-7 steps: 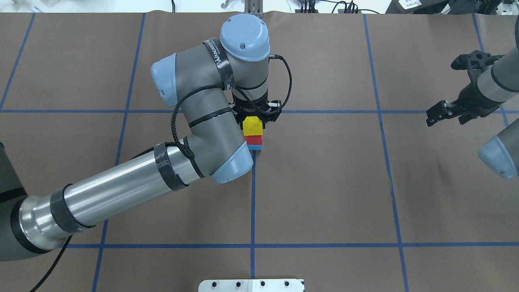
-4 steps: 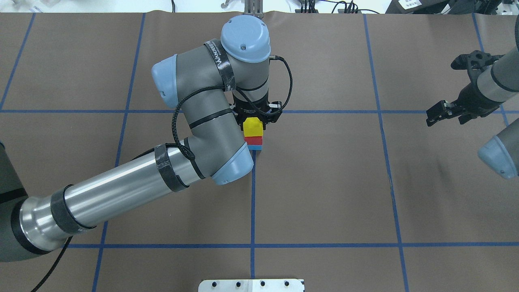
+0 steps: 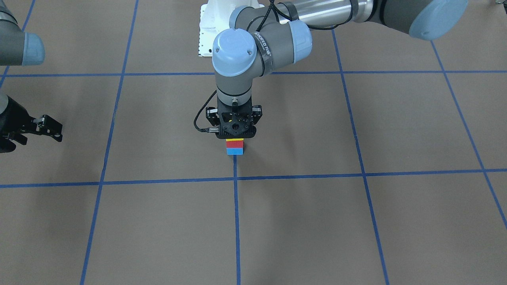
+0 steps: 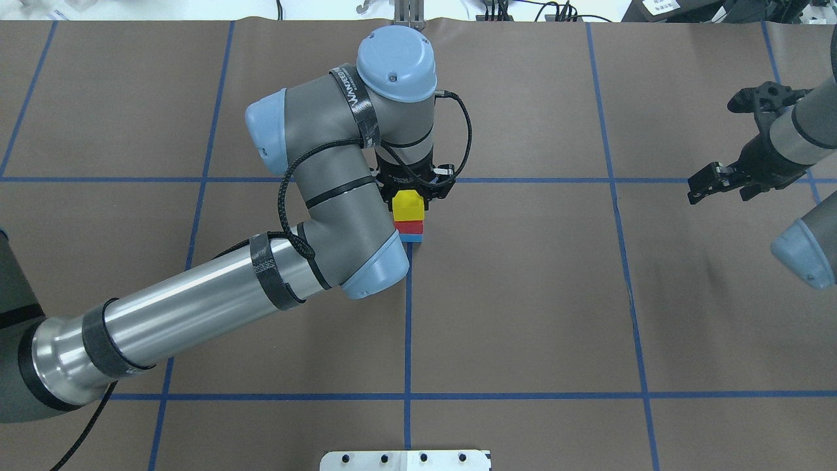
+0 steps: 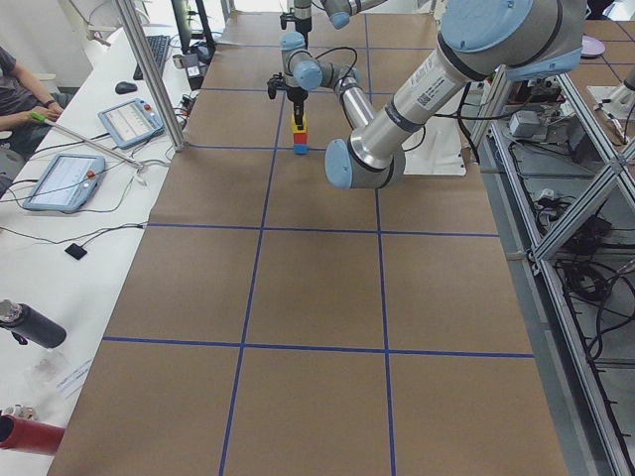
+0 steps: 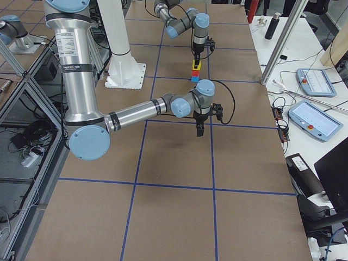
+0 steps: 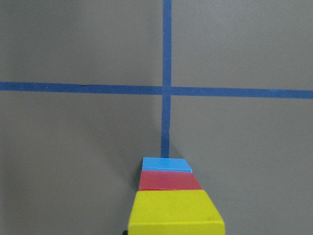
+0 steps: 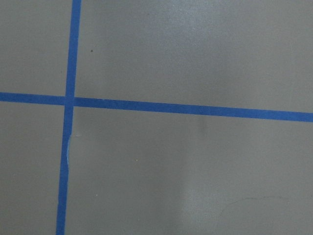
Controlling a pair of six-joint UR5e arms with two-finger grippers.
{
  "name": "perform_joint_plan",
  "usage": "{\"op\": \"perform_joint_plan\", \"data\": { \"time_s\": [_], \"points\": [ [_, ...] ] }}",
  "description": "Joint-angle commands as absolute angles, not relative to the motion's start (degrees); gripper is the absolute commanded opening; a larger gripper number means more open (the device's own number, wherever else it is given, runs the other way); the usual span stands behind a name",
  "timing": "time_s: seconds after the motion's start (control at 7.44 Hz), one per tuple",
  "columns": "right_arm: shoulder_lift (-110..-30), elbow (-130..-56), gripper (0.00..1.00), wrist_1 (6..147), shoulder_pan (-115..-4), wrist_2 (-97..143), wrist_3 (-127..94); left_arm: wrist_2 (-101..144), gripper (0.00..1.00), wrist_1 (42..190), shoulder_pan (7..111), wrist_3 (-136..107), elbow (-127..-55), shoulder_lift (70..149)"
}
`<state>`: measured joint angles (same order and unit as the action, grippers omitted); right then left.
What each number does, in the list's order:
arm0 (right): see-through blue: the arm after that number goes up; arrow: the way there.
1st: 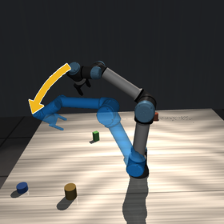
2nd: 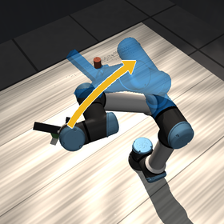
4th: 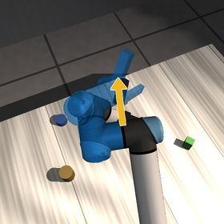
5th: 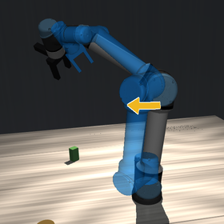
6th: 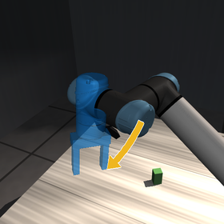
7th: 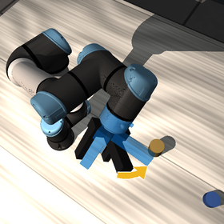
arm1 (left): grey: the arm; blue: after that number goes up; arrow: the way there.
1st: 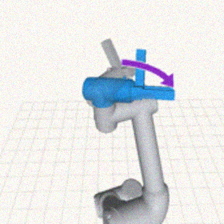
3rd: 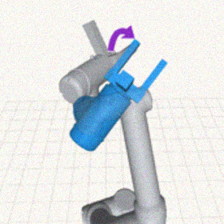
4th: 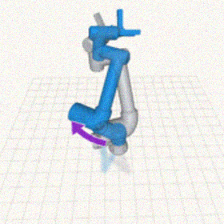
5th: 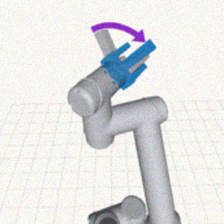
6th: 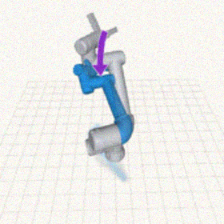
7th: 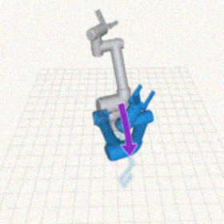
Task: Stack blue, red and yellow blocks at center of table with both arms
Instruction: 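Lower the yellow cube onto the red cube with the left gripper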
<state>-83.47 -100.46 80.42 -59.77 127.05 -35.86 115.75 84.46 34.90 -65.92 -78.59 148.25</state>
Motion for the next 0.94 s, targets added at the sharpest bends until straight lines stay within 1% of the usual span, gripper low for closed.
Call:
{"op": "perform_joint_plan", "data": {
  "time_s": [0.0, 0.13, 0.27, 0.4, 0.54, 0.81],
  "points": [
    [-83.41, -100.37, 1.00, 80.42, -59.77, 127.00, -35.86, 115.75, 0.00, 84.46, 34.89, -65.92, -78.57, 148.18],
    [-83.41, -100.46, 1.00, 80.42, -59.77, 127.00, -35.86, 115.75, 0.15, 84.46, 34.89, -65.92, -78.57, 148.18],
    [-83.41, -100.37, 1.00, 80.42, -59.77, 127.00, -35.86, 115.75, 0.54, 84.46, 34.89, -65.83, -78.57, 148.18],
    [-83.41, -100.37, 1.00, 80.42, -59.77, 127.00, -35.86, 115.66, 0.79, 84.46, 34.81, -65.83, -78.66, 148.01],
    [-83.41, -100.46, 1.00, 80.42, -59.77, 127.00, -35.86, 115.66, 0.99, 86.12, 34.80, -65.92, -78.66, 147.14],
    [-83.41, -100.46, 1.00, 80.42, -59.77, 127.00, -35.86, 115.75, 0.99, 86.22, 34.80, -65.92, -78.75, 147.30]
  ]
}}
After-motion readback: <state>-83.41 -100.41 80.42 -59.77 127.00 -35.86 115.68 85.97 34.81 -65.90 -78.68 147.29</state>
